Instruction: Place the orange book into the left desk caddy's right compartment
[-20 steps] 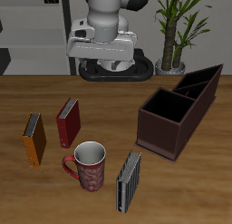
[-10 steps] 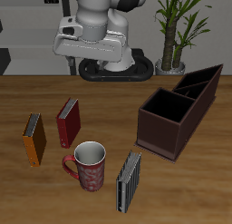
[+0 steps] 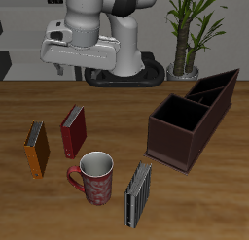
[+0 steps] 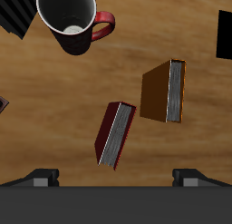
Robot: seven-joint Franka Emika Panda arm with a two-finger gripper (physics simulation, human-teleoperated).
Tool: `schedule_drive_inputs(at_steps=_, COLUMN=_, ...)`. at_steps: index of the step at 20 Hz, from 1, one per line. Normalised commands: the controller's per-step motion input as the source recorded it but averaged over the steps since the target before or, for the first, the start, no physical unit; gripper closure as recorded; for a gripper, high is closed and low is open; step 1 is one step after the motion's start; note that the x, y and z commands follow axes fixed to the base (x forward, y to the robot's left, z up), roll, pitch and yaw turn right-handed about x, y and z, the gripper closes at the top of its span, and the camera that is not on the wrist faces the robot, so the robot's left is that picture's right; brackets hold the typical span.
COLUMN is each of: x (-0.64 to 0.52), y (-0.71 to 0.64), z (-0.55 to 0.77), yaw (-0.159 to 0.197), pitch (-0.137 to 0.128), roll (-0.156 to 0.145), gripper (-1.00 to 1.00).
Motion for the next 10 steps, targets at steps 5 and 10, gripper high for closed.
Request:
schedule_drive_inputs(at_steps=5, x=0.16, y=-0.35, z=0.07, yaw=0.018, pitch=-0.035, roll=0.028, gripper=-1.00)
schedule_drive_inputs(at_steps=10, x=0.15, y=-0.22, z=0.02, yaw=0.010, pitch=-0.012, roll=0.012, gripper=-1.00)
